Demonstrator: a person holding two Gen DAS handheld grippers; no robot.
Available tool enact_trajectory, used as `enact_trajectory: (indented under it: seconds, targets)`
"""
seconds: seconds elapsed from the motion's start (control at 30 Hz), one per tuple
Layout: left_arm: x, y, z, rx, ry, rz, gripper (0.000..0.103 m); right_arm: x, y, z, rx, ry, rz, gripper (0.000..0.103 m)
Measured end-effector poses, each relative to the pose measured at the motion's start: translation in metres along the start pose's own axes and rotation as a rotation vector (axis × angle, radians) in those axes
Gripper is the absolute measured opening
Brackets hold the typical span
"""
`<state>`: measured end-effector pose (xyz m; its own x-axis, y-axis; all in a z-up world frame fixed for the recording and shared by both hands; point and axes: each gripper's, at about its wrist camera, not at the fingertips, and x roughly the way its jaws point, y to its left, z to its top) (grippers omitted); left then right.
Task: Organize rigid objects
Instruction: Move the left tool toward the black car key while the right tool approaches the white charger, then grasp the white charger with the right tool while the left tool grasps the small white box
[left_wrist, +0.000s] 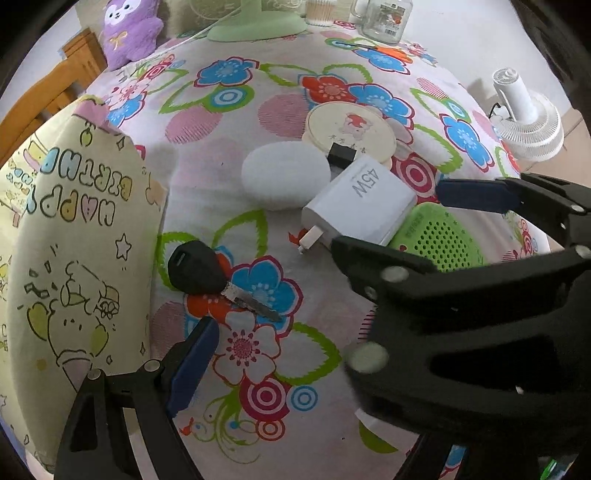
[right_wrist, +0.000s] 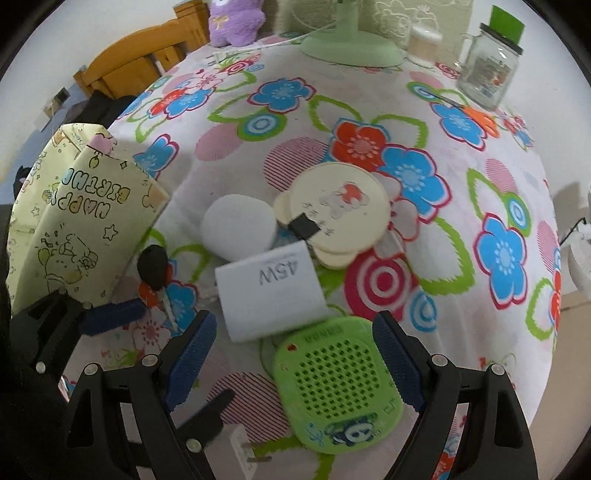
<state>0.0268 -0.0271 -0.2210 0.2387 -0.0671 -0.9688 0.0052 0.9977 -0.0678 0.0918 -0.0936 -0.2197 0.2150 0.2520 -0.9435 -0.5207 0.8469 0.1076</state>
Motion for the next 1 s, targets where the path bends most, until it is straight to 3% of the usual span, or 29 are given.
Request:
enact_trajectory:
  seconds: [0.13, 0.23, 0.3, 0.57, 1.0]
  targets:
    - [0.001, 0.003, 0.0, -0.021, 0.014, -0.019, 0.09, 0.006, 0.003, 0.006, 0.0, -0.011, 0.016, 0.088]
    - [0.0, 0.004, 0.0, -0.026, 0.015, -0.027, 0.09, 0.009, 0.003, 0.008, 0.004, -0.008, 0.05, 0.078]
    - [-0.001, 0.005, 0.0, -0.027, 0.013, -0.034, 0.09, 0.008, 0.007, 0.007, -0.021, -0.005, 0.054, 0.061]
    - [-0.002, 0.0, -0.001, 0.001, 0.015, -0.018, 0.09, 0.0, 0.004, -0.001, -0.007, -0.029, 0.009, 0.06]
    - [-0.016, -0.008, -0.011, 0.079, -0.006, -0.045, 0.09, -0.037, -0.036, -0.044, 0.192, -0.054, -0.099, 0.06]
